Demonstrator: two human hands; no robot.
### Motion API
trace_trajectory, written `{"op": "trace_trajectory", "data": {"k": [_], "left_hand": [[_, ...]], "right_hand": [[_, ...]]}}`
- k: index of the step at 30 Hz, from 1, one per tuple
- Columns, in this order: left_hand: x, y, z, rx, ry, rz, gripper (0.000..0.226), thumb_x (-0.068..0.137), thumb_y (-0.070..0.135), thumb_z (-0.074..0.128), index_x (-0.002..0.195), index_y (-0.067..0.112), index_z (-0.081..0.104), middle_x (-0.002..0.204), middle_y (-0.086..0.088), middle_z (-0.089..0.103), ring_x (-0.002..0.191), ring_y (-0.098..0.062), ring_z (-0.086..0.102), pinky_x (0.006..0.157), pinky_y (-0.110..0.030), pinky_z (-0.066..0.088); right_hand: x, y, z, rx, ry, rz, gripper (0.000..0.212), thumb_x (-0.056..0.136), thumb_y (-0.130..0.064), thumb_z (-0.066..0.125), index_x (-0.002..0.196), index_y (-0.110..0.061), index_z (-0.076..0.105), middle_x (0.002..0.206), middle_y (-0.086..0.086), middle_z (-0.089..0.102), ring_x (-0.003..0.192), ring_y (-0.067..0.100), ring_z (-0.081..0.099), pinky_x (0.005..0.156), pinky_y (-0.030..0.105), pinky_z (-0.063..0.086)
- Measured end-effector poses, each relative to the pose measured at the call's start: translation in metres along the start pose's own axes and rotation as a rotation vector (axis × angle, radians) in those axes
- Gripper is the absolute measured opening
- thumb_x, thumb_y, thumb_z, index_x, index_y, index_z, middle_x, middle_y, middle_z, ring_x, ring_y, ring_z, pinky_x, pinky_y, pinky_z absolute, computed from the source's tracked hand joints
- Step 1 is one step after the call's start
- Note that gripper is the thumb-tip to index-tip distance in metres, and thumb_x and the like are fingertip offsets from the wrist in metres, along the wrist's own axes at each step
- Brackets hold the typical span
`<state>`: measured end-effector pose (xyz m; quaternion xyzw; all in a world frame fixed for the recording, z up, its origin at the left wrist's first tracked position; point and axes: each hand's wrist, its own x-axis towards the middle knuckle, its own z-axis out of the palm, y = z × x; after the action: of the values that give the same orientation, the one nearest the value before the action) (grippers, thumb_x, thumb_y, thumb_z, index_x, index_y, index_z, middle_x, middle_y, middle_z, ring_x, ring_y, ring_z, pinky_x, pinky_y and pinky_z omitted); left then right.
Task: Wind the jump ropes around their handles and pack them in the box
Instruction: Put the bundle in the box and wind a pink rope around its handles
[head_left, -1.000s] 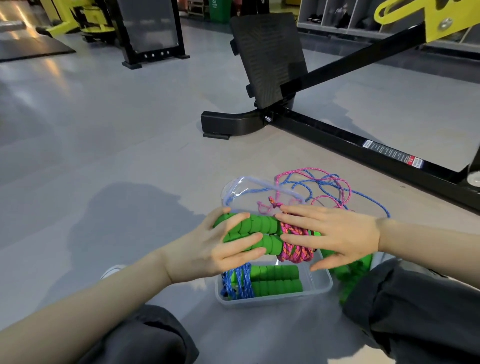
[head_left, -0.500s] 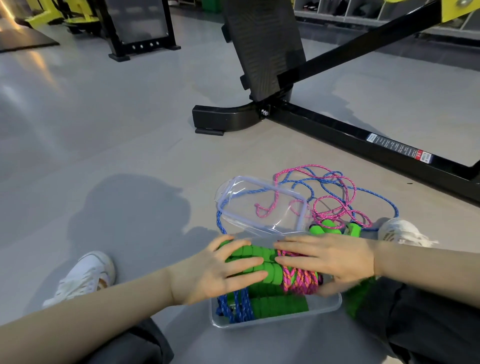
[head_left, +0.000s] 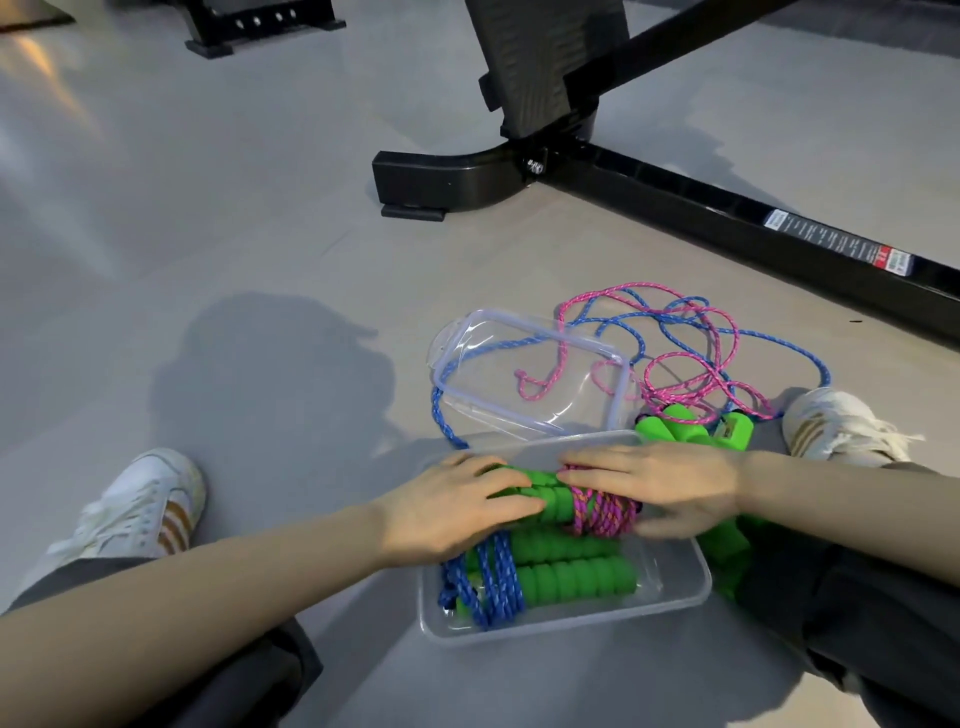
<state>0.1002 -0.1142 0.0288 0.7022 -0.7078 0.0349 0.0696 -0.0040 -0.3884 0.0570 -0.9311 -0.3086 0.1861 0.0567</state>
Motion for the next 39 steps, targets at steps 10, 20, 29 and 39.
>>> {"op": "trace_trajectory", "data": {"k": [10,20,29,39], "left_hand": [[0.009,-0.008,0.006,0.153,-0.083,0.021,0.066,0.072,0.028,0.081,0.127,0.026,0.044,0.118,-0.001,0.065,0.1,-0.021,0.065,0.081,-0.033,0.056],[0.009,0.053,0.004,0.111,-0.118,-0.211,0.045,0.088,0.052,0.033,0.081,0.022,0.066,0.142,-0.018,0.047,0.13,-0.035,0.045,0.097,-0.051,0.046],[0.004,0.049,0.003,-0.014,-0.248,-0.253,0.07,0.088,0.06,0.027,0.117,0.009,0.065,0.159,-0.016,-0.006,0.142,-0.02,-0.022,0.111,-0.042,-0.019],[0.001,0.048,-0.015,-0.12,-0.511,-0.248,0.078,0.093,0.064,0.019,0.153,0.015,0.017,0.149,-0.004,-0.03,0.136,-0.024,-0.036,0.115,-0.044,-0.018]], "right_hand": [[0.004,-0.018,0.016,0.044,0.185,0.159,0.076,0.089,-0.064,0.02,0.145,-0.015,0.033,0.15,0.011,0.034,0.134,0.023,0.04,0.106,0.022,0.026],[0.004,-0.019,0.023,0.016,0.286,0.157,0.07,0.093,-0.06,0.017,0.14,-0.014,0.042,0.144,0.012,0.044,0.125,0.026,0.052,0.091,0.033,0.049],[0.004,-0.025,0.028,-0.092,0.357,0.182,0.052,0.09,-0.047,0.04,0.128,-0.015,0.054,0.13,0.01,0.058,0.107,0.022,0.064,0.067,0.026,0.056],[0.02,-0.029,0.042,-0.29,0.43,0.195,0.058,0.063,-0.04,0.083,0.11,-0.007,0.069,0.112,0.018,0.067,0.099,0.028,0.068,0.07,0.034,0.059]]}}
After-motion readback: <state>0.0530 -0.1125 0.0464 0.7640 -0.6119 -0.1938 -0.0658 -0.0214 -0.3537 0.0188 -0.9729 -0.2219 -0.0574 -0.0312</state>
